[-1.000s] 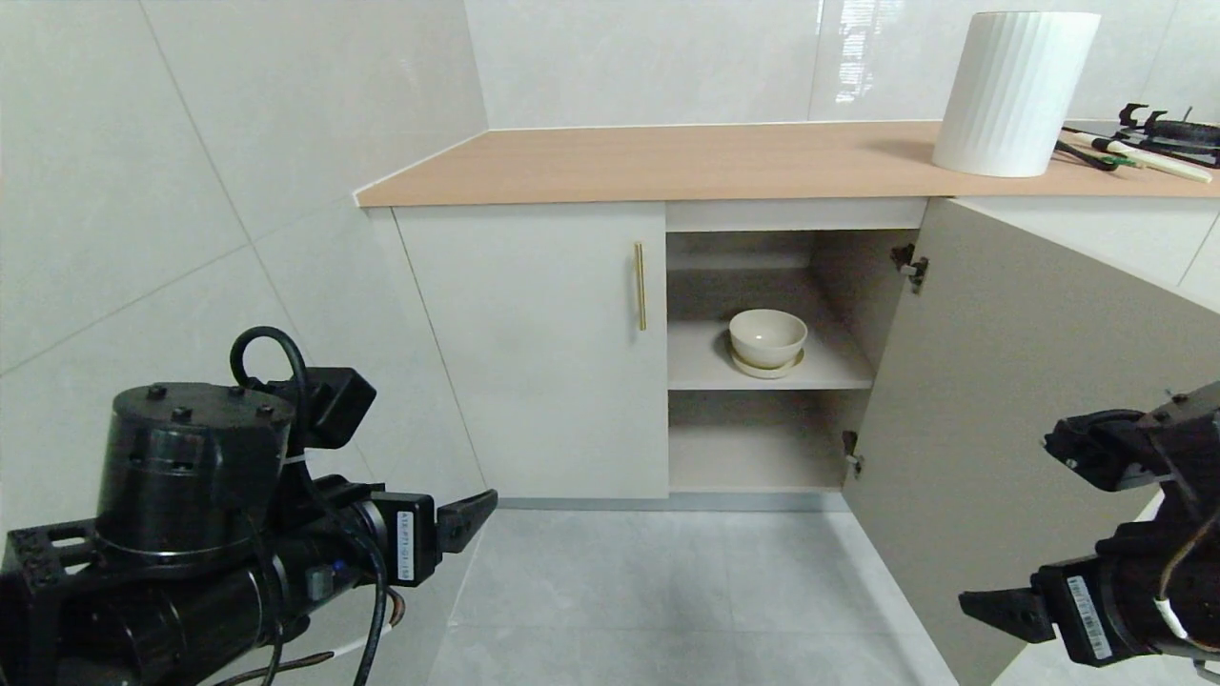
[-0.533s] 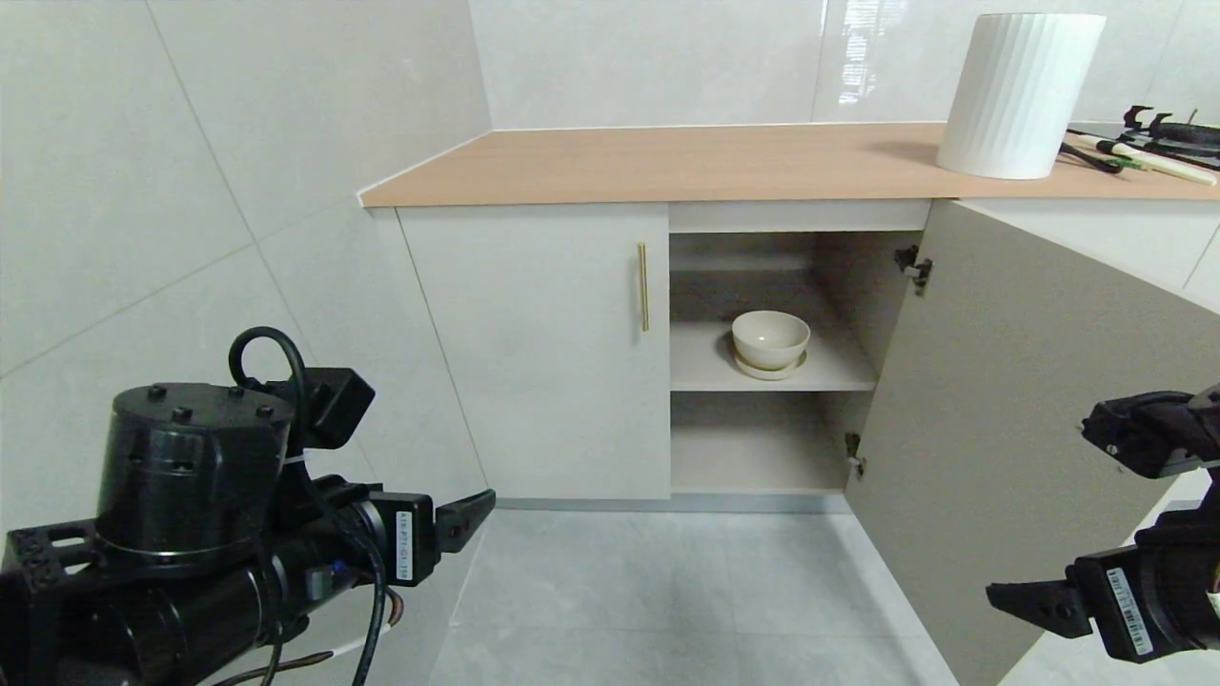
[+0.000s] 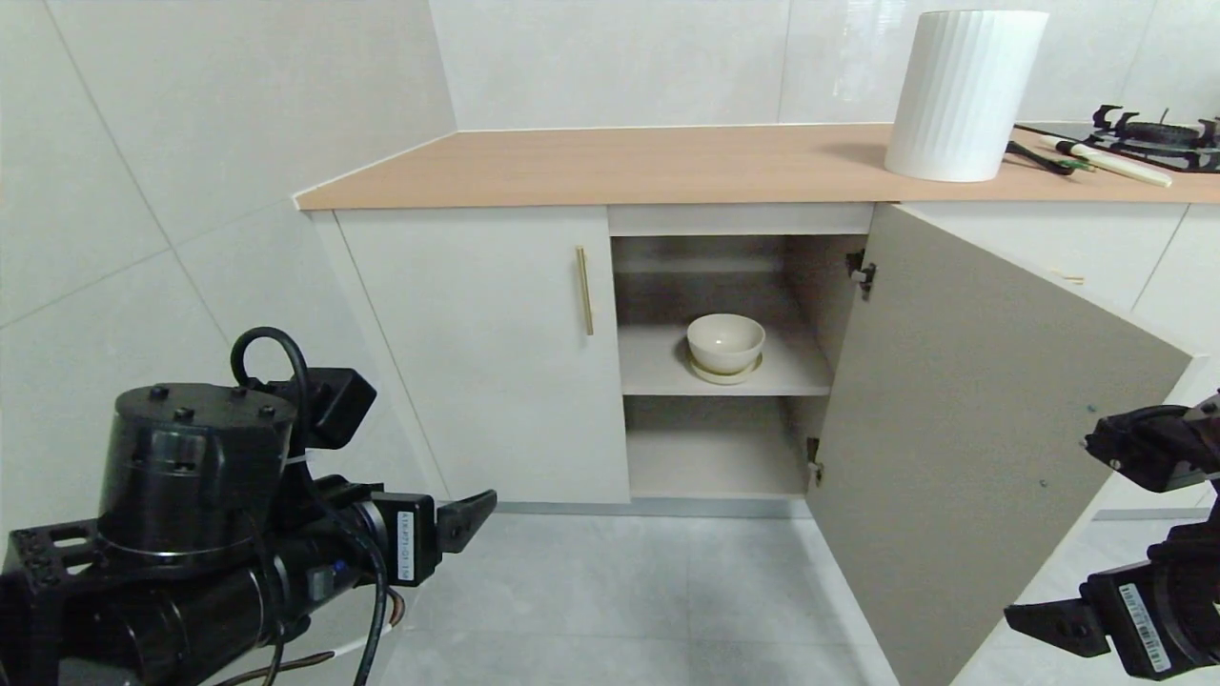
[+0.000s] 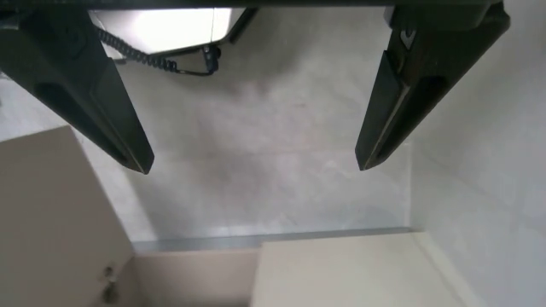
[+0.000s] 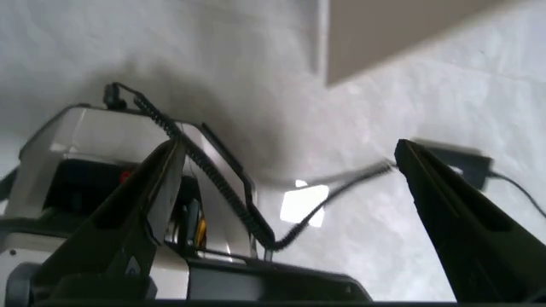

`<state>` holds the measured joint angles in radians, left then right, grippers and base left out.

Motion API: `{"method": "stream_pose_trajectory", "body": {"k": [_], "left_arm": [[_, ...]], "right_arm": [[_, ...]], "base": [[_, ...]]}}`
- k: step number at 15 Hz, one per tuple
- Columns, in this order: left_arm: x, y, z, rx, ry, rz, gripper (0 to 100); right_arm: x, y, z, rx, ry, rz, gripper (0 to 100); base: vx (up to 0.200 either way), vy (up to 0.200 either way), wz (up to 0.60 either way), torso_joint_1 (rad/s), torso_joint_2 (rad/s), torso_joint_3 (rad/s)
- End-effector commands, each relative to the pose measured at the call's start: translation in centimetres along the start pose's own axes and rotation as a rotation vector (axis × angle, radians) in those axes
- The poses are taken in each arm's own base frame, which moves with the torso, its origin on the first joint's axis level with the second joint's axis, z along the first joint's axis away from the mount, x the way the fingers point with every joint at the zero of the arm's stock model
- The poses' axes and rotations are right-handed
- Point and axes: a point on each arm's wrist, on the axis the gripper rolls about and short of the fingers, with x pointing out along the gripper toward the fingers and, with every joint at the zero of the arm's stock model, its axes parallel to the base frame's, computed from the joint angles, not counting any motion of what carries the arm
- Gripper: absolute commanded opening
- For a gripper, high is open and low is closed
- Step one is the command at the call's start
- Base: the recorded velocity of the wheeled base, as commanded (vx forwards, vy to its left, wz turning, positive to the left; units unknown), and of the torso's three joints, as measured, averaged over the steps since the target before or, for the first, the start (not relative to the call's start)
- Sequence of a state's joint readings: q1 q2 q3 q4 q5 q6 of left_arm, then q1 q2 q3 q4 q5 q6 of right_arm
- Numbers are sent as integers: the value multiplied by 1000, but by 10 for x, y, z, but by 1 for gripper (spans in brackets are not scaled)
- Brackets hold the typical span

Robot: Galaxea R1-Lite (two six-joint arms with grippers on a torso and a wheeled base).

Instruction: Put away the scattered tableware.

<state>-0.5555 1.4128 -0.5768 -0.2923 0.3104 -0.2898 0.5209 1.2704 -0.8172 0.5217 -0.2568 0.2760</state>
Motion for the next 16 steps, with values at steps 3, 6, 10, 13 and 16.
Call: {"method": "stream_pose_trajectory", "body": {"k": [3,6,10,13,16], "left_arm": [[1,0,0,1,2,2,100],[0,0,0,0,-1,1,100],[0,0,0,0,-1,1,100],[0,0,0,-1,-2,1,100],[0,0,0,-2,-2,1,100]], "right_arm": [[3,-4,4,20,39,-31,100],[11,-15,13,79,75,-89,100],[16,-43,26,176,92,-200,100],[20,-60,36,261,78,-252,100],[49,-80,56,360,-2,-289,100]], "base": [[0,-200,0,4,4,4],[0,-133,0,-5,3,3],[0,0,0,0,0,0],[0,0,0,0,0,0],[0,0,0,0,0,0]]}}
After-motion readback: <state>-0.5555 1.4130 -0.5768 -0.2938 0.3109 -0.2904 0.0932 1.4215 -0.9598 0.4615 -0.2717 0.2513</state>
